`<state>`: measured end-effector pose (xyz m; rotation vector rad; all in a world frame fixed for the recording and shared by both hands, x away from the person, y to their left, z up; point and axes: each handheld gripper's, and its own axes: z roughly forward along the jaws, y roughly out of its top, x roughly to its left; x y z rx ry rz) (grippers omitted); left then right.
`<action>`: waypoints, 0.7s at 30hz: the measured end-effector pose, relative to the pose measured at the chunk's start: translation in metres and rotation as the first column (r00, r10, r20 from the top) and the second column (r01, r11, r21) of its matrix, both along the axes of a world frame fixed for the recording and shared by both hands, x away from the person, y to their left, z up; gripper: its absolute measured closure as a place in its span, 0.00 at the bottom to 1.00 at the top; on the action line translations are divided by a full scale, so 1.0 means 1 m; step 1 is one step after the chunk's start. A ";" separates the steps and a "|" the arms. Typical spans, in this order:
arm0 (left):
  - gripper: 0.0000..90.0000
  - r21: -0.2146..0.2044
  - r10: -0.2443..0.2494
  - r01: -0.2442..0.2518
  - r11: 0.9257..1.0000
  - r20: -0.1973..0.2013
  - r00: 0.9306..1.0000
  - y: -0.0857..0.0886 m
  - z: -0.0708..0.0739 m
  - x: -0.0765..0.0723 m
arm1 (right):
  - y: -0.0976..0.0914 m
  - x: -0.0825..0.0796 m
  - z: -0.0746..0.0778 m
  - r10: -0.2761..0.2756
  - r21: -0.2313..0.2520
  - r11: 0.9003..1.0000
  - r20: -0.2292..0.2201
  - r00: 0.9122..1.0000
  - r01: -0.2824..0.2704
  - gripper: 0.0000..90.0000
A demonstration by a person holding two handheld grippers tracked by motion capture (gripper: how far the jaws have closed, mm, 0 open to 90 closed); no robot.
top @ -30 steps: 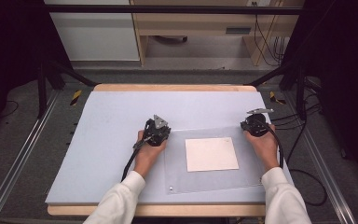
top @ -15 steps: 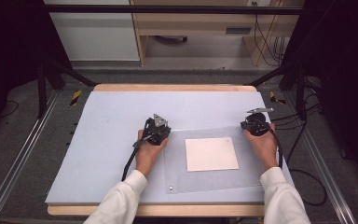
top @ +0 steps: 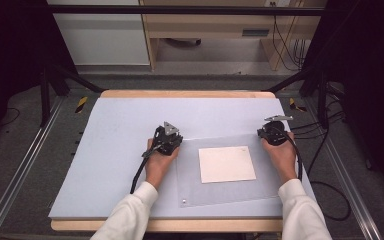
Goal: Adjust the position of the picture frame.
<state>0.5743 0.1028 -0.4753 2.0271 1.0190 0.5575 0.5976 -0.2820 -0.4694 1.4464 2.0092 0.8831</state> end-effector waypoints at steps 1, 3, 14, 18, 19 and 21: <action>0.94 -0.004 -0.002 0.002 1.000 -0.003 1.000 0.000 0.000 0.000 | 0.000 0.000 0.000 0.003 -0.002 1.000 0.001 1.000 -0.003 0.95; 0.94 0.001 -0.011 0.011 1.000 -0.013 1.000 0.001 0.001 0.001 | 0.000 0.000 0.000 0.009 -0.004 1.000 0.003 1.000 -0.009 0.95; 0.95 0.042 -0.021 0.021 0.999 -0.004 1.000 0.016 0.028 -0.004 | 0.011 -0.005 0.026 0.061 -0.026 0.998 -0.029 0.998 -0.061 0.95; 0.94 0.070 -0.027 0.027 0.997 0.002 1.000 0.024 0.042 -0.010 | 0.020 -0.006 0.039 0.073 -0.038 0.996 -0.037 0.997 -0.075 0.95; 0.94 0.077 -0.028 0.028 0.997 0.003 1.000 0.027 0.045 -0.012 | 0.023 -0.007 0.043 0.077 -0.039 0.996 -0.040 0.996 -0.079 0.95; 0.94 0.090 -0.031 0.031 0.996 0.005 0.999 0.032 0.052 -0.014 | 0.028 -0.008 0.051 0.085 -0.044 0.995 -0.050 0.995 -0.087 0.95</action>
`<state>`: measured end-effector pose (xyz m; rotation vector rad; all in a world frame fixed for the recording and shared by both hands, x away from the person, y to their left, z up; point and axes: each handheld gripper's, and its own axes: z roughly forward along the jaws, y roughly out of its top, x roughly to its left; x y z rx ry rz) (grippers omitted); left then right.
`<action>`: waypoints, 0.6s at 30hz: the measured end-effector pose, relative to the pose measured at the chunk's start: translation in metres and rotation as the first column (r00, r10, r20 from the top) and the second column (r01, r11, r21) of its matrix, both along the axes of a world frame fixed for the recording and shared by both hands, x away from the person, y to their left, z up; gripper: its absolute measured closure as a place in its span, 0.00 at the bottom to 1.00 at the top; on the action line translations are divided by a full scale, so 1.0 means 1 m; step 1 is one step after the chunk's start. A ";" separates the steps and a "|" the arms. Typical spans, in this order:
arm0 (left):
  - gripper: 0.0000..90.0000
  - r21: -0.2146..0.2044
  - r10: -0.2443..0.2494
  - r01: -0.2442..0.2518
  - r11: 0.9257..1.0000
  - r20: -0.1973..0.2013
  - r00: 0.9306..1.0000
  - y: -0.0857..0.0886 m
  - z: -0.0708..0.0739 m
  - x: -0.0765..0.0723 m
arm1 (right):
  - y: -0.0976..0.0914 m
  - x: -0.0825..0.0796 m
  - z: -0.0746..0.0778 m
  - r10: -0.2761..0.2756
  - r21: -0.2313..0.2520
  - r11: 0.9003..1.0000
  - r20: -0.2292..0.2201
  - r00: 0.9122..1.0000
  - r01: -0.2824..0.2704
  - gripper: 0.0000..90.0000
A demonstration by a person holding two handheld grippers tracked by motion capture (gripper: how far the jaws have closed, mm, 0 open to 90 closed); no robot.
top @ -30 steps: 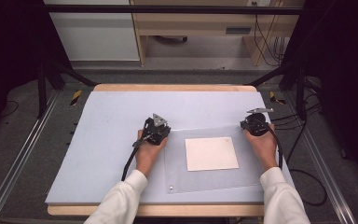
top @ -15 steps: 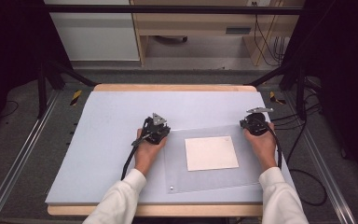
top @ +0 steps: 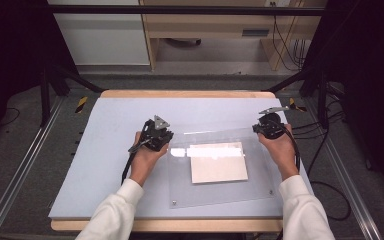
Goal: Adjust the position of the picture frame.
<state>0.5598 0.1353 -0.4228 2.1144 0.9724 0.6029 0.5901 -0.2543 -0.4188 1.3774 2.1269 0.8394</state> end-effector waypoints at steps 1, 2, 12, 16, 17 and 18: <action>0.94 0.001 0.003 -0.003 1.000 -0.002 1.000 0.003 0.004 -0.001 | 0.003 0.000 0.004 0.004 -0.005 1.000 0.000 1.000 -0.004 0.95; 0.94 0.001 0.003 -0.003 1.000 -0.002 1.000 0.003 0.004 -0.001 | 0.003 0.000 0.004 0.004 -0.005 1.000 0.000 1.000 -0.004 0.95; 0.93 -0.008 0.017 -0.017 1.000 -0.001 1.000 0.039 0.034 -0.006 | 0.037 -0.002 0.038 0.054 -0.025 0.998 -0.002 0.999 -0.054 0.95; 0.93 -0.012 0.017 -0.017 1.000 -0.003 1.000 0.052 0.040 -0.005 | 0.048 -0.003 0.047 0.074 -0.037 0.997 -0.001 0.997 -0.074 0.95; 0.93 -0.012 0.017 -0.017 1.000 -0.003 1.000 0.052 0.040 -0.005 | 0.048 -0.003 0.047 0.074 -0.037 0.997 -0.001 0.997 -0.074 0.95; 0.93 -0.012 0.017 -0.017 1.000 -0.004 1.000 0.055 0.041 -0.005 | 0.052 -0.004 0.047 0.078 -0.035 0.996 -0.001 0.997 -0.078 0.95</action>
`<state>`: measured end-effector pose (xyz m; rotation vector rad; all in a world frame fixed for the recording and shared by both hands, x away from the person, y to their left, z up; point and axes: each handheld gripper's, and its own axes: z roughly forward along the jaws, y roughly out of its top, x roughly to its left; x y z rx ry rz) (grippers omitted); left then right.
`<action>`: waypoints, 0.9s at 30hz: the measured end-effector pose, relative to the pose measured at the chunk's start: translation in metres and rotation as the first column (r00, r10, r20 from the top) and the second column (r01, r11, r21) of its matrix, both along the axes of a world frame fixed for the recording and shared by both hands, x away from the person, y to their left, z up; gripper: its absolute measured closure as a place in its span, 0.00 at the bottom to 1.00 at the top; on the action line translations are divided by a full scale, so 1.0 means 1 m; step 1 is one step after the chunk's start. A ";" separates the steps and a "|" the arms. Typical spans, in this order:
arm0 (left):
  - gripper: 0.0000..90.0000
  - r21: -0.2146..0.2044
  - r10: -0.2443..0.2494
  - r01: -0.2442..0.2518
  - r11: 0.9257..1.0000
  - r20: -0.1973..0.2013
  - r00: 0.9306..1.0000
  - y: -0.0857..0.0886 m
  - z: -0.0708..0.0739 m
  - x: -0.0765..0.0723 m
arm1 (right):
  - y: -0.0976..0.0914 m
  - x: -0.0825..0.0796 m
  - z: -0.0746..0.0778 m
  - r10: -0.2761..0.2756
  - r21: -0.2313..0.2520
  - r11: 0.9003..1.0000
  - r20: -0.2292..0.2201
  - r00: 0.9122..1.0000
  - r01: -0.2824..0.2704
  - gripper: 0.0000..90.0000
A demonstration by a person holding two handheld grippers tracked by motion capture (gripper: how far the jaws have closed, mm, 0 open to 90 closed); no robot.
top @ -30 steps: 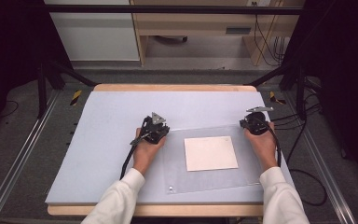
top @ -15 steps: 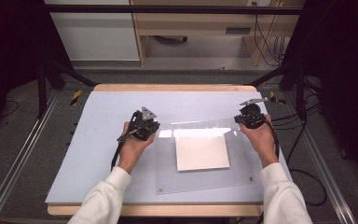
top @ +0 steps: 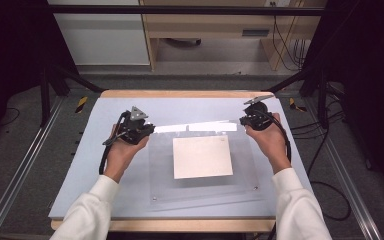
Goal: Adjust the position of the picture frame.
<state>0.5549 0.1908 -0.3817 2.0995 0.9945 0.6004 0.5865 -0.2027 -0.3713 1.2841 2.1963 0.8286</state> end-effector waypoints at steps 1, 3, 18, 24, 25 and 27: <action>0.93 0.002 0.001 -0.001 1.000 -0.005 1.000 0.006 0.001 0.001 | 0.006 -0.001 0.001 0.010 -0.007 1.000 -0.011 1.000 -0.010 0.95; 0.93 0.008 0.000 0.000 1.000 -0.008 1.000 0.010 0.001 0.001 | 0.009 -0.001 0.001 0.016 -0.010 1.000 -0.012 1.000 -0.016 0.95; 0.93 0.024 -0.027 0.029 0.999 -0.057 0.998 0.030 -0.009 0.002 | 0.036 -0.022 -0.009 0.022 -0.048 0.999 -0.073 0.997 -0.026 0.95; 0.93 0.039 -0.030 0.032 0.999 -0.068 0.997 0.027 -0.016 0.002 | 0.034 -0.026 -0.018 0.021 -0.057 0.998 -0.102 0.995 -0.027 0.95; 0.93 0.040 -0.027 0.030 0.999 -0.075 0.997 0.027 -0.021 0.003 | 0.035 -0.026 -0.022 0.023 -0.068 0.997 -0.110 0.994 -0.030 0.95; 0.93 0.040 -0.020 0.024 0.999 -0.083 0.996 0.028 -0.026 0.004 | 0.035 -0.024 -0.027 0.027 -0.067 0.997 -0.113 0.993 -0.035 0.95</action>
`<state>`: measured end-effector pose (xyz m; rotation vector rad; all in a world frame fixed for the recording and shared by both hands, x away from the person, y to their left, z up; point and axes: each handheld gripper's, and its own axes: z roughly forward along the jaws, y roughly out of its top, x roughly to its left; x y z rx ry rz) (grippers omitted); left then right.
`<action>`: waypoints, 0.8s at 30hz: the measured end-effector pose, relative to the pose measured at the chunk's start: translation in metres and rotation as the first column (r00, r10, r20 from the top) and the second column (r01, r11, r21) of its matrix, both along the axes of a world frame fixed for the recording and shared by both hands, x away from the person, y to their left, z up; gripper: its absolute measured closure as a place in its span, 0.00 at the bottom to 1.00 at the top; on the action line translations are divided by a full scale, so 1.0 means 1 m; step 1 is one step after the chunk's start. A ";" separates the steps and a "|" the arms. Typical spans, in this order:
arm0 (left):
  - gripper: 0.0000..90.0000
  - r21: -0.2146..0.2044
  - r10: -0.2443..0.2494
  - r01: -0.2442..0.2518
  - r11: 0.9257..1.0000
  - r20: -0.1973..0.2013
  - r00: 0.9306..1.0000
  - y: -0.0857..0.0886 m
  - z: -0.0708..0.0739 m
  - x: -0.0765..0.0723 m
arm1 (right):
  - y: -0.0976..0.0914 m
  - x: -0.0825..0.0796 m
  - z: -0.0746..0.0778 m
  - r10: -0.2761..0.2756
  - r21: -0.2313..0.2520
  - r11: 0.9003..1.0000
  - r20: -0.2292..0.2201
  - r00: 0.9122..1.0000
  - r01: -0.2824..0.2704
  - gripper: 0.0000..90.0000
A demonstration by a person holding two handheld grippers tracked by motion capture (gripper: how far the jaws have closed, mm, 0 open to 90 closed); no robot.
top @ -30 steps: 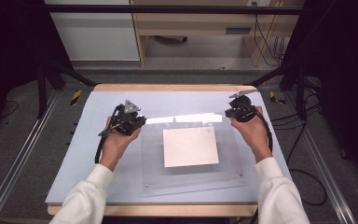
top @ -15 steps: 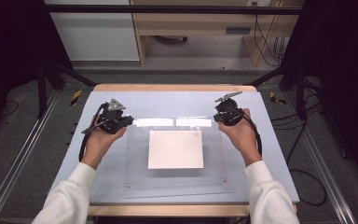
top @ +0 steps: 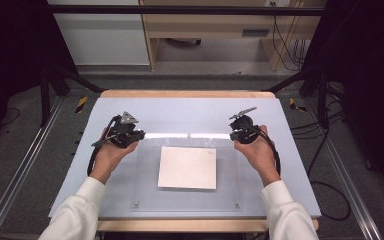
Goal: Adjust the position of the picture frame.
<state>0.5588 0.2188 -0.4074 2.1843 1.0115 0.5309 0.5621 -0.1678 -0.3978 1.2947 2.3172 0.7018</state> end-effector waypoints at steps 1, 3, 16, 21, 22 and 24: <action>0.93 0.000 0.000 0.000 1.000 0.000 1.000 0.000 0.000 0.000 | 0.000 0.000 0.000 0.000 0.000 1.000 0.000 1.000 0.000 0.95; 0.93 -0.014 0.006 -0.006 1.000 -0.018 1.000 0.003 -0.008 0.002 | 0.001 0.003 -0.006 0.002 0.005 1.000 -0.008 1.000 -0.002 0.95; 0.94 -0.024 0.046 -0.048 0.999 -0.043 0.998 0.002 -0.039 0.010 | -0.002 0.008 -0.042 -0.016 0.075 0.997 0.022 1.000 0.015 0.95; 0.94 -0.049 0.068 -0.070 0.996 -0.051 0.996 -0.001 -0.051 0.012 | -0.004 0.009 -0.055 -0.030 0.082 0.996 0.010 1.000 0.029 0.95; 0.94 -0.049 0.068 -0.070 0.996 -0.051 0.996 -0.001 -0.051 0.012 | -0.004 0.009 -0.055 -0.030 0.082 0.996 0.010 1.000 0.029 0.95; 0.94 -0.043 0.068 -0.070 0.997 -0.047 0.997 -0.002 -0.051 0.012 | -0.005 0.008 -0.057 -0.033 0.100 0.994 0.005 0.999 0.032 0.95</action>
